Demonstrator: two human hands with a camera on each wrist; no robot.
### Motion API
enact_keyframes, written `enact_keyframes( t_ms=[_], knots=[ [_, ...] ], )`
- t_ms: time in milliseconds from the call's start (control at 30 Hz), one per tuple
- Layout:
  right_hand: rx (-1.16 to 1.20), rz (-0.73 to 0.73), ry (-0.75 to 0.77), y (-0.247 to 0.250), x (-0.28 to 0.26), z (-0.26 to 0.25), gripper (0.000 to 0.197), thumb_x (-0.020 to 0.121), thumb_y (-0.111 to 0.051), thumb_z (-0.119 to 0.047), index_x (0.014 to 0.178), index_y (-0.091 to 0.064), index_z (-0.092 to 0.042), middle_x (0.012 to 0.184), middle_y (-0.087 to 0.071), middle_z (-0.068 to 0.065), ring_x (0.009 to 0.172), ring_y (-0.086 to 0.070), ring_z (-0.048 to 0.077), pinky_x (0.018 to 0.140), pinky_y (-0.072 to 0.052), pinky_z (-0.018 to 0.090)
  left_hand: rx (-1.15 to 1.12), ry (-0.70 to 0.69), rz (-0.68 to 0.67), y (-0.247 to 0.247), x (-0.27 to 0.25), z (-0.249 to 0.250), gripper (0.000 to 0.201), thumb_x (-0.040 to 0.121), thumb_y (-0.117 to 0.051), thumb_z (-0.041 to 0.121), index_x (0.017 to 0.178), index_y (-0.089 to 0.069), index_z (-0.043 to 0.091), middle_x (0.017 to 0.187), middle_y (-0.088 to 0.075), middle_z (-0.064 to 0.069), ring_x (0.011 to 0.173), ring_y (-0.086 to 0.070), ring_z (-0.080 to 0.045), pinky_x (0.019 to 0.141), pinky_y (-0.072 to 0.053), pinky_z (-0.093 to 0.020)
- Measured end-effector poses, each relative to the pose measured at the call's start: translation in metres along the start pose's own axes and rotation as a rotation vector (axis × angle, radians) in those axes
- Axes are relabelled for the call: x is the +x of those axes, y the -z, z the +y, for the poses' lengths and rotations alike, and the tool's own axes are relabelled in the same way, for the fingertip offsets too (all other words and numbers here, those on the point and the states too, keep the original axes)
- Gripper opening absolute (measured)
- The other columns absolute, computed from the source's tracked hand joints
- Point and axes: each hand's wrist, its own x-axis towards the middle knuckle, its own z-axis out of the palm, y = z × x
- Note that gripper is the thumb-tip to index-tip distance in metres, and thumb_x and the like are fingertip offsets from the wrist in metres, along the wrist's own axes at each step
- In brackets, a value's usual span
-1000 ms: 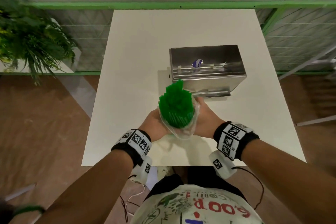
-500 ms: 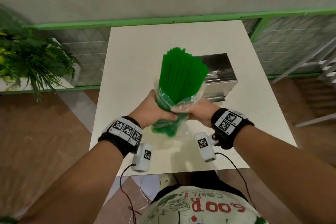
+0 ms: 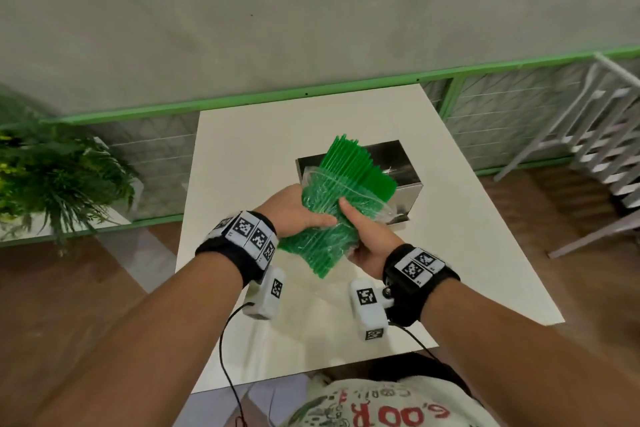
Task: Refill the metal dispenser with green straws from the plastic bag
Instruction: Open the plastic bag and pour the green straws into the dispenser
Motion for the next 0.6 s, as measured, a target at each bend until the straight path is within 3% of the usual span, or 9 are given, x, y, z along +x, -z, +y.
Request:
enact_keyframes(
  t_ms=[100, 167, 233, 300, 400, 467, 533, 600],
  knots=[
    [0.074, 0.081, -0.004, -0.005, 0.003, -0.004, 0.055, 0.079, -0.08, -0.043, 0.12, -0.066, -0.009, 0.091, -0.075, 0.007, 0.058, -0.07, 0.015, 0.042, -0.05, 0.022, 0.255, 0.036, 0.026, 0.004, 0.01, 0.02, 0.077, 0.078, -0.079, 0.058, 0.13, -0.042, 0.015, 0.117, -0.063, -0.003, 0.103, -0.066, -0.02, 0.092, -0.056, -0.041],
    [0.07, 0.121, -0.02, -0.008, 0.008, -0.01, 0.056, 0.075, -0.08, -0.051, 0.112, -0.067, -0.01, 0.081, -0.072, 0.003, 0.052, -0.065, 0.012, 0.041, -0.048, 0.02, 0.35, 0.047, -0.018, 0.008, 0.019, 0.027, 0.086, 0.072, -0.074, 0.073, 0.127, -0.042, 0.016, 0.112, -0.064, -0.001, 0.097, -0.067, -0.018, 0.086, -0.057, -0.038],
    [0.077, 0.128, -0.037, -0.012, 0.011, -0.017, 0.062, 0.075, -0.079, -0.054, 0.113, -0.067, -0.007, 0.09, -0.074, 0.003, 0.056, -0.067, 0.012, 0.044, -0.05, 0.021, 0.345, 0.042, -0.123, 0.014, 0.024, 0.029, 0.099, 0.055, -0.078, 0.084, 0.125, -0.049, 0.019, 0.107, -0.07, 0.002, 0.094, -0.072, -0.016, 0.083, -0.059, -0.038],
    [0.133, 0.07, -0.058, -0.016, 0.009, -0.023, 0.059, 0.079, -0.078, -0.049, 0.12, -0.066, -0.008, 0.098, -0.076, 0.008, 0.056, -0.07, 0.014, 0.045, -0.052, 0.022, 0.319, 0.039, -0.204, 0.02, 0.033, 0.027, 0.099, 0.046, -0.09, 0.076, 0.125, -0.057, 0.025, 0.104, -0.076, 0.002, 0.091, -0.076, -0.018, 0.086, -0.061, -0.042],
    [0.159, -0.064, -0.101, -0.02, 0.004, -0.03, 0.057, 0.081, -0.077, -0.046, 0.122, -0.064, -0.009, 0.099, -0.076, 0.012, 0.066, -0.073, 0.019, 0.053, -0.058, 0.028, 0.383, 0.01, -0.249, 0.031, 0.034, 0.043, 0.058, 0.063, -0.094, 0.045, 0.109, -0.069, 0.02, 0.096, -0.079, -0.002, 0.087, -0.076, -0.023, 0.087, -0.061, -0.044],
    [0.174, -0.125, -0.125, -0.02, 0.005, -0.035, 0.056, 0.079, -0.08, -0.044, 0.12, -0.065, -0.009, 0.095, -0.077, 0.014, 0.073, -0.072, 0.022, 0.066, -0.061, 0.032, 0.409, -0.008, -0.241, 0.036, 0.034, 0.054, 0.048, 0.065, -0.09, 0.029, 0.106, -0.069, 0.018, 0.093, -0.078, -0.003, 0.087, -0.075, -0.024, 0.087, -0.061, -0.045],
    [0.187, -0.146, -0.141, -0.019, 0.006, -0.043, 0.052, 0.079, -0.081, -0.043, 0.115, -0.065, -0.009, 0.083, -0.077, 0.013, 0.074, -0.07, 0.023, 0.079, -0.059, 0.034, 0.416, 0.005, -0.235, 0.04, 0.036, 0.062, 0.045, 0.067, -0.089, 0.023, 0.107, -0.067, 0.02, 0.094, -0.078, -0.003, 0.087, -0.075, -0.024, 0.086, -0.062, -0.044],
    [0.199, -0.159, -0.159, -0.022, 0.006, -0.051, 0.051, 0.078, -0.082, -0.042, 0.113, -0.065, -0.009, 0.084, -0.076, 0.013, 0.079, -0.068, 0.024, 0.092, -0.056, 0.035, 0.428, 0.023, -0.233, 0.043, 0.04, 0.067, 0.043, 0.068, -0.088, 0.02, 0.105, -0.067, 0.023, 0.094, -0.078, -0.002, 0.088, -0.075, -0.023, 0.085, -0.062, -0.041]
  ],
)
